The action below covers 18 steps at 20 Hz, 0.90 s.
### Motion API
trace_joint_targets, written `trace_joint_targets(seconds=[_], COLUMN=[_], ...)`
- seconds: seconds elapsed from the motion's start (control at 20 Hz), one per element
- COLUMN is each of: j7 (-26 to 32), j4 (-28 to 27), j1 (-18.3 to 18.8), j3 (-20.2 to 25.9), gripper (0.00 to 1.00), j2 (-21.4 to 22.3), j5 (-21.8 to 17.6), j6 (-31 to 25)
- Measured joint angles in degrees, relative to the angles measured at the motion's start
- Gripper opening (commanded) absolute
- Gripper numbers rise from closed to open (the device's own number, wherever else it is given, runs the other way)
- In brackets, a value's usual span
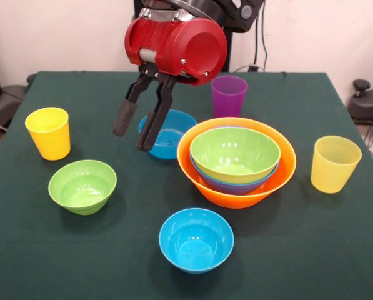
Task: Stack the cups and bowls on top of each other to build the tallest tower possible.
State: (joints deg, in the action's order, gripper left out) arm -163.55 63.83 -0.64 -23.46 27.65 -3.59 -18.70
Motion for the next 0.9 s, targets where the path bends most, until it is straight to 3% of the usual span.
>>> trace_joint_targets(seconds=[0.45, 0.9], j7=[0.0, 0.0], j4=[0.0, 0.6], j1=[0.9, 4.5], j3=[1.8, 6.2], gripper=[1.00, 1.00], j2=[1.7, 4.4], j5=[-2.4, -2.6], j6=[0.0, 0.0])
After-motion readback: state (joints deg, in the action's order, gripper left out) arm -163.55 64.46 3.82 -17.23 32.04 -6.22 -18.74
